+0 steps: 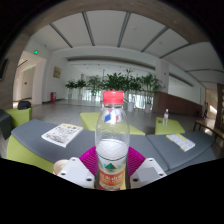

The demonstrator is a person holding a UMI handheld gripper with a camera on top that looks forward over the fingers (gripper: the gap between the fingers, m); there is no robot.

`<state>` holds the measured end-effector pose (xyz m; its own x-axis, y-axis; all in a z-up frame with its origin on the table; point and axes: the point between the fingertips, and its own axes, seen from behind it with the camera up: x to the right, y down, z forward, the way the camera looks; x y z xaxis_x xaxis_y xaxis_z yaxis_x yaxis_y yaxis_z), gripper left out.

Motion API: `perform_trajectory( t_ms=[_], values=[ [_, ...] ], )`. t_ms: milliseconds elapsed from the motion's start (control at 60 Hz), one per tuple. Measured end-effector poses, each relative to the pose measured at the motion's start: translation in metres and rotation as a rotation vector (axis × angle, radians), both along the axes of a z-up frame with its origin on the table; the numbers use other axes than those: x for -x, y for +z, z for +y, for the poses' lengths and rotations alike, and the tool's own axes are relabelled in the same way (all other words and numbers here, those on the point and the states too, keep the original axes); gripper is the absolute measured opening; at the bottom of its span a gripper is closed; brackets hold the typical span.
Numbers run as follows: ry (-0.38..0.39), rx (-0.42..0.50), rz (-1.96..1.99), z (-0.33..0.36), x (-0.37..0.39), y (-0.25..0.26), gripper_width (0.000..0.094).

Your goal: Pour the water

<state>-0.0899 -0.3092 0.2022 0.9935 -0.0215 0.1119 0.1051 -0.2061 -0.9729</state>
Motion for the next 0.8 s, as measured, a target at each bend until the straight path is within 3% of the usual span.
perform_trajectory(
  t_ms=[17, 267, 350, 500, 533, 617, 667, 800],
  values=[
    [0.001, 0.009, 0.011, -0.011, -0.027, 0.003, 0.0346],
    [0.013, 0.064, 0.076, -0.006, -0.026, -0.068, 0.0368],
    [0.017, -0.006, 0.071, -0.008, -0.032, -0.065, 0.0368],
    [0.004, 0.003, 0.087, -0.011, -0.033, -0.064, 0.0524],
    [-0.008, 0.046, 0.085, -0.013, -0.035, -0.071, 0.0588],
    [-0.03, 0.101, 0.064, -0.024, -0.037, -0.074, 0.0872],
    [-0.042, 0.105, 0.04, -0.035, -0.036, -0.067, 0.0831],
    [-0.059, 0.123, -0.006, -0.082, -0.032, -0.043, 0.0857]
  ],
)
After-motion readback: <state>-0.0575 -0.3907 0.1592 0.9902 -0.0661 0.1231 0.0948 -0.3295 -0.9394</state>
